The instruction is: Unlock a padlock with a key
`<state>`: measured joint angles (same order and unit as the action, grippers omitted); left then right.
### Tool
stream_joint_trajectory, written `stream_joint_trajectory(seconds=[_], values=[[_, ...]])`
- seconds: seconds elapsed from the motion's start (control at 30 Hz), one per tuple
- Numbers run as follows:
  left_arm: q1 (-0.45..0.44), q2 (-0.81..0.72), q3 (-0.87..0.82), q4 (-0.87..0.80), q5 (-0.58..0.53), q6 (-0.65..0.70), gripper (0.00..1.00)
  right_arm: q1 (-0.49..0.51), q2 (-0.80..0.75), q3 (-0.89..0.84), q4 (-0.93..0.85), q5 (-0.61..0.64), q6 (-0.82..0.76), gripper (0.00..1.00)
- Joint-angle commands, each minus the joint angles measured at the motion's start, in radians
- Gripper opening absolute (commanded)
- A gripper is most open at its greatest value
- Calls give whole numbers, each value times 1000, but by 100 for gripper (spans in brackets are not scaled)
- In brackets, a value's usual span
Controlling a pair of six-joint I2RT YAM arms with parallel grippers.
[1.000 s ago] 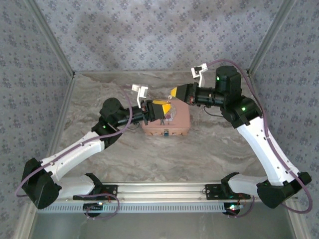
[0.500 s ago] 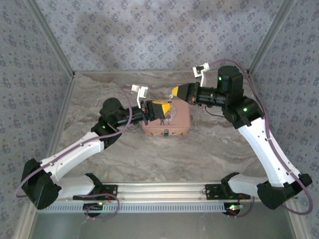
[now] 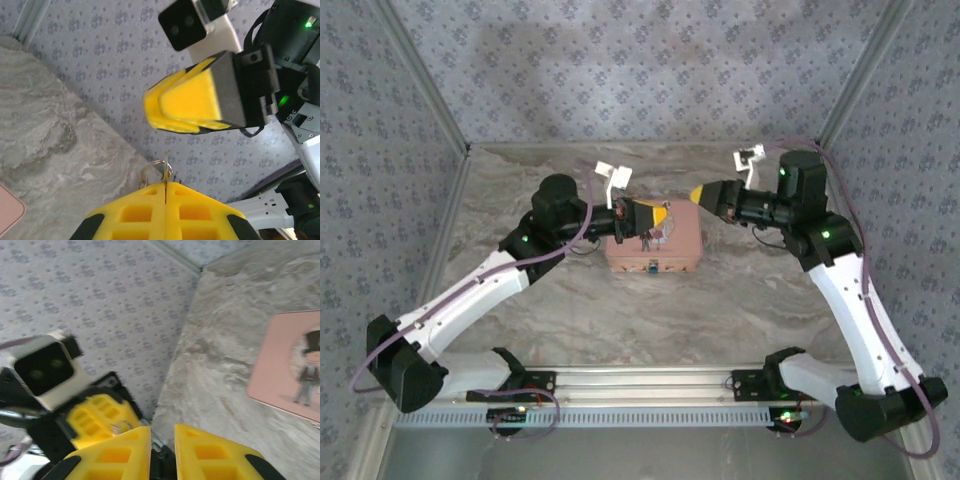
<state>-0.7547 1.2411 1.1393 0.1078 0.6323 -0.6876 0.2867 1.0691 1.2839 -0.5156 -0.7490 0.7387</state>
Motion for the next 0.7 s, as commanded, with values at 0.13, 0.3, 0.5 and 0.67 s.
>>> stream_joint_trajectory(seconds=[0.13, 0.3, 0.5, 0.67], values=[[-1, 138, 199, -502, 148, 164, 0, -102, -143, -177, -60, -71, -171, 36], [-12, 198, 263, -628, 238, 224, 0, -105, -170, -232, 66, -208, -197, 37], [-36, 234, 335, -690, 295, 266, 0, -50, -146, -271, 161, -306, -189, 34], [-51, 244, 366, -699, 317, 285, 0, 18, -125, -287, 162, -311, -224, 27]])
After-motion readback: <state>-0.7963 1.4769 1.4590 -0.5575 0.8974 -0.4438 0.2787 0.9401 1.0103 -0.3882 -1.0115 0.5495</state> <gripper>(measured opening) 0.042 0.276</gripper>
